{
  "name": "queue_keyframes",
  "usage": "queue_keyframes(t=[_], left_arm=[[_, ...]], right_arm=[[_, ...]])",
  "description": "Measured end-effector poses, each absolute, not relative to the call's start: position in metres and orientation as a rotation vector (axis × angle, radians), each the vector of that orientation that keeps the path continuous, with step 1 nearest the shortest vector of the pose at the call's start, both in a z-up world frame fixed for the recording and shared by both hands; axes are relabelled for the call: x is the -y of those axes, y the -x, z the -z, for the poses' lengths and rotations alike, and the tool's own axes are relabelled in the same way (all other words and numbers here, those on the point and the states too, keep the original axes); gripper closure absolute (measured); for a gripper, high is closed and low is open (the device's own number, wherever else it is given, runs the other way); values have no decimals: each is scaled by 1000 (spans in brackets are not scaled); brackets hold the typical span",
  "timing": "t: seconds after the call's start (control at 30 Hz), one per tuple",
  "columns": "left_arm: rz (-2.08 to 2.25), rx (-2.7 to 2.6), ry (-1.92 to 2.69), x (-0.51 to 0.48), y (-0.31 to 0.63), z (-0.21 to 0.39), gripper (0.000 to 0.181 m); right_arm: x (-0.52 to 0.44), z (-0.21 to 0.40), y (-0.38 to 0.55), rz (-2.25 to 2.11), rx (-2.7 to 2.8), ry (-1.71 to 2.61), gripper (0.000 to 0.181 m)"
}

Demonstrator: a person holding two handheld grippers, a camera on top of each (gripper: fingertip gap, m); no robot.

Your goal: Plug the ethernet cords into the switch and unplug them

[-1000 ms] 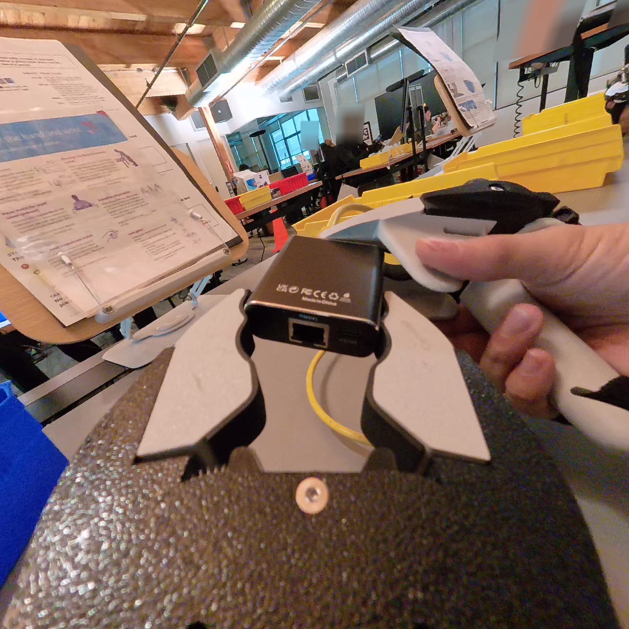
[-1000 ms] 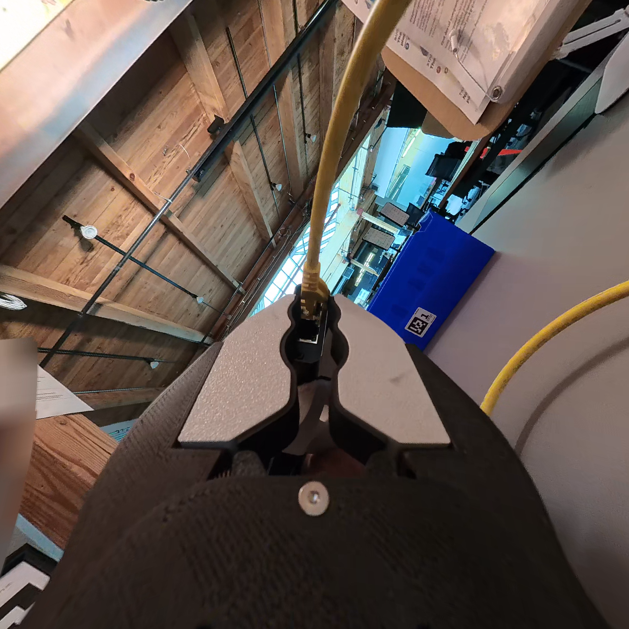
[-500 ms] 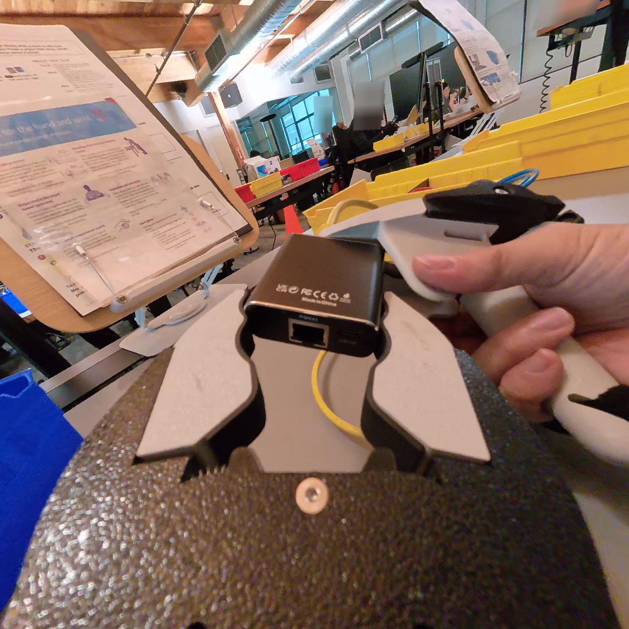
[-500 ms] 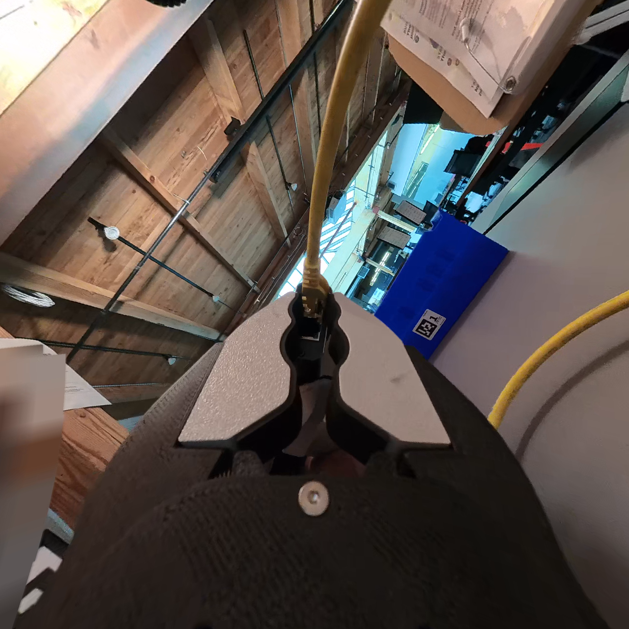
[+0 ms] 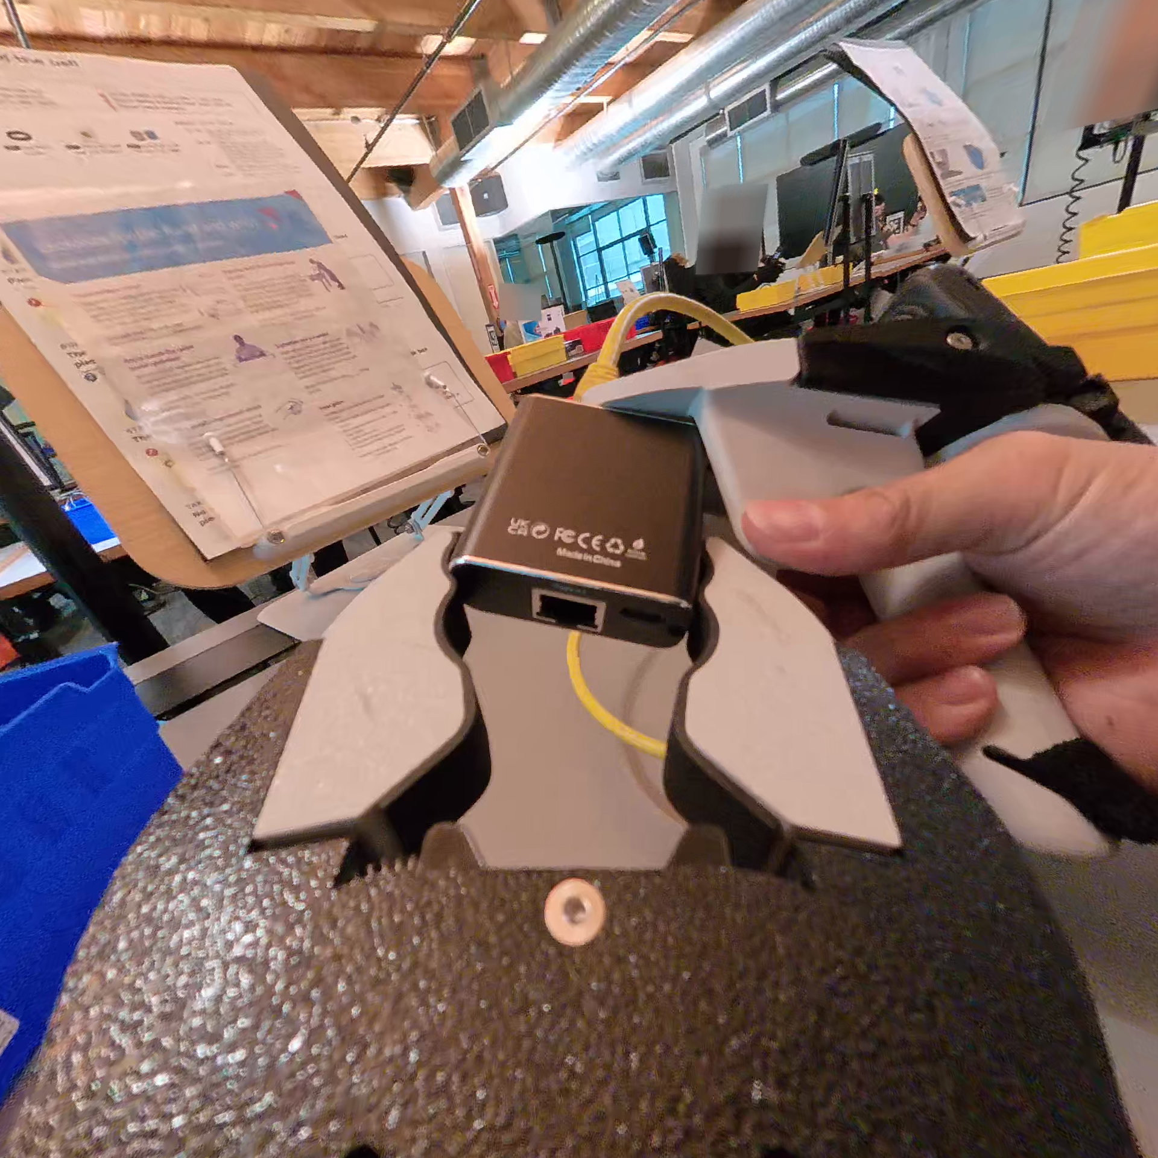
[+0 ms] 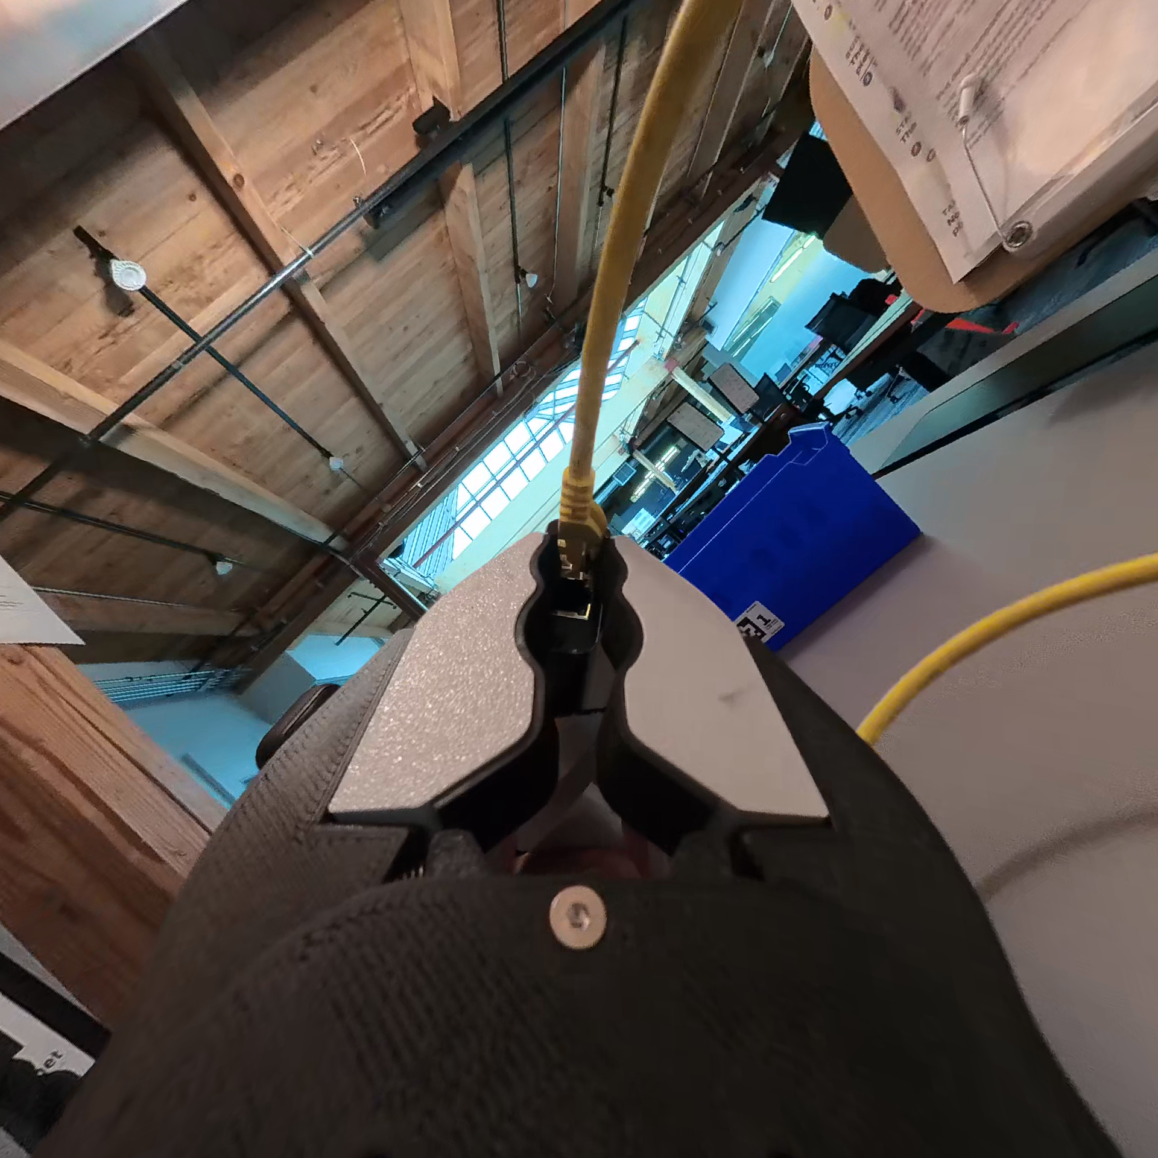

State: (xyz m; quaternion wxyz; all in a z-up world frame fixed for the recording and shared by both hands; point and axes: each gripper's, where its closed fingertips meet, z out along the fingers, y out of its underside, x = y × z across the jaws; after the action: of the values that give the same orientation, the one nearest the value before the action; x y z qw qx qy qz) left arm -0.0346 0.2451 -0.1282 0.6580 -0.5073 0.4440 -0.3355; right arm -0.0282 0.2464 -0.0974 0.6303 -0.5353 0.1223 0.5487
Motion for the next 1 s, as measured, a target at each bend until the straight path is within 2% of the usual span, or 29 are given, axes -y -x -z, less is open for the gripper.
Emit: queue_keyframes(t=[0.63,0.83,0.9,1.0], left_arm=[[768,-985,1210,-248,36,134,114],[783,-974,1207,-248,36,132,114],[782,-973,1202,-248,37,132,115],[767,-981,1193,-247,36,131,115]], right_arm=[[-252,101,26,-1277,-326,1250,169],[-251,101,26,-1288,-344,1247,161],[-251,102,25,-1300,-357,1240,168],[-251,104,24,-1339,-394,1217,168]])
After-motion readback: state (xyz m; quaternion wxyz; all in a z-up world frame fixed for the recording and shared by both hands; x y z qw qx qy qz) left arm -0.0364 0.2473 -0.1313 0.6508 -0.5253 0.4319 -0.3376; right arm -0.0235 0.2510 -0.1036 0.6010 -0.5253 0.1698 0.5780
